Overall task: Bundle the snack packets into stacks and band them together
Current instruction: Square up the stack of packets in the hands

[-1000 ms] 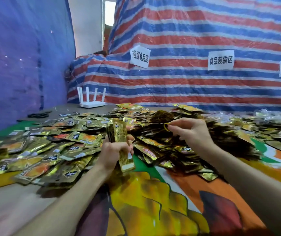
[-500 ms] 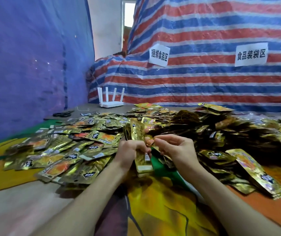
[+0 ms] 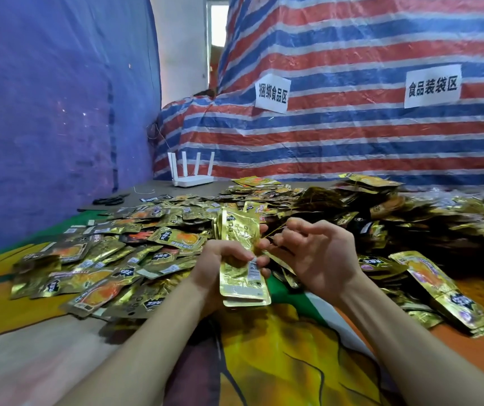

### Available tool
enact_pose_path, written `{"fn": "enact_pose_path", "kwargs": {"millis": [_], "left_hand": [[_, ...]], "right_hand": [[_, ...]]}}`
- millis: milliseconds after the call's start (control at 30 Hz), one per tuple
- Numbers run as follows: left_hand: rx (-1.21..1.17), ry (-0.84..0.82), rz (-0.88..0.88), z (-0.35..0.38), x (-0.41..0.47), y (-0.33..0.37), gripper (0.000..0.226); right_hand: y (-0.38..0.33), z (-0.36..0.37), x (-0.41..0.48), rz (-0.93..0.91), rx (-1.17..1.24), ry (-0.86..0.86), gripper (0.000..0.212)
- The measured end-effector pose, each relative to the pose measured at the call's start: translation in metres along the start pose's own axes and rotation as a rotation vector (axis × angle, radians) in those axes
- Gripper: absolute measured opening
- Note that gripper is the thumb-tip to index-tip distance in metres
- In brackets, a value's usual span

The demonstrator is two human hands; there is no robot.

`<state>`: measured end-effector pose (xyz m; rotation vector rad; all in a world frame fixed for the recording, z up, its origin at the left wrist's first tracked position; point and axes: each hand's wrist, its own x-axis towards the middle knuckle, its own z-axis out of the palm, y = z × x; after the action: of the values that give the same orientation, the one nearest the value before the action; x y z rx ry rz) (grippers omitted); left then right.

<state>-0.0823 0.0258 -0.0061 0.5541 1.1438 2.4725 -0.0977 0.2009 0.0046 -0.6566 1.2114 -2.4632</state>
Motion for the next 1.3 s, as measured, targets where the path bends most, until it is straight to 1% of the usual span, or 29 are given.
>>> {"fn": "enact_pose_path", "kwargs": {"millis": [67,167,233,300,367,400,433,467,500,533,567,600,633,700,733,800,1000,1100,1200,1233,1300], "left_hand": [[-0.015,-0.021,-0.012,-0.001,0.001,0.0,0.072],[-0.009,-0.005,-0.015,-0.002,0.002,0.001,0.065],[-0.024,0.003,-0.039,-0.004,0.002,0.001,0.057],[-0.011,0.026,-0.073,-0.005,0.001,0.001,0.05],[0.06,0.083,-0.098,-0.003,0.0,0.001,0.036],[0.112,0.134,-0.109,-0.002,0.0,0.0,0.027],[0.178,0.225,-0.109,-0.001,0.002,-0.002,0.019],[0.256,0.37,-0.091,-0.003,0.004,-0.003,0.02],[0.304,0.55,-0.031,-0.008,0.007,-0.005,0.02],[0.301,0.715,0.071,-0.012,0.011,-0.006,0.021],[0.268,0.821,0.189,-0.016,0.015,-0.007,0.037],[0.223,0.859,0.304,-0.019,0.018,-0.007,0.057],[0.193,0.867,0.418,-0.02,0.02,-0.007,0.071],[0.193,0.863,0.59,-0.015,0.02,-0.005,0.082],[0.195,0.865,0.627,-0.013,0.02,-0.004,0.082],[0.148,0.869,0.649,-0.01,0.019,-0.004,0.076],[-0.025,0.851,0.569,-0.006,0.024,-0.007,0.05],[-0.112,0.829,0.44,-0.004,0.021,-0.007,0.031],[-0.164,0.719,0.288,-0.002,0.02,-0.009,0.028],[-0.15,0.688,0.268,-0.001,0.02,-0.009,0.028],[-0.099,0.664,0.256,-0.001,0.022,-0.009,0.035]], "right_hand": [[0.0,0.0,0.001,-0.088,0.021,0.063,0.019],[-0.002,0.001,0.004,-0.173,0.033,0.13,0.035],[-0.001,0.001,0.006,-0.156,0.015,0.121,0.042],[0.002,0.004,0.006,-0.117,-0.073,0.116,0.039],[0.005,0.004,0.004,-0.111,-0.198,0.117,0.038],[0.006,0.004,0.003,-0.121,-0.293,0.122,0.04],[0.007,0.004,0.002,-0.132,-0.408,0.134,0.042],[0.008,0.003,0.001,-0.135,-0.518,0.15,0.046],[0.01,0.004,-0.001,-0.129,-0.6,0.167,0.052],[0.013,0.005,-0.002,-0.118,-0.65,0.185,0.06],[0.017,0.009,-0.003,-0.109,-0.68,0.207,0.066],[0.022,0.013,-0.003,-0.103,-0.703,0.227,0.067],[0.027,0.018,-0.003,-0.1,-0.721,0.242,0.064],[0.036,0.027,-0.001,-0.111,-0.779,0.258,0.057],[0.039,0.029,-0.001,-0.132,-0.837,0.267,0.053],[0.042,0.033,-0.002,-0.193,-0.961,0.288,0.051],[0.05,0.038,-0.005,-0.291,-1.072,0.32,0.068],[0.054,0.038,-0.004,-0.333,-1.092,0.317,0.063],[0.052,0.036,-0.004,-0.339,-1.074,0.321,0.057],[0.051,0.034,-0.004,-0.332,-1.058,0.317,0.056],[0.051,0.032,-0.004,-0.324,-1.048,0.306,0.054]]}}
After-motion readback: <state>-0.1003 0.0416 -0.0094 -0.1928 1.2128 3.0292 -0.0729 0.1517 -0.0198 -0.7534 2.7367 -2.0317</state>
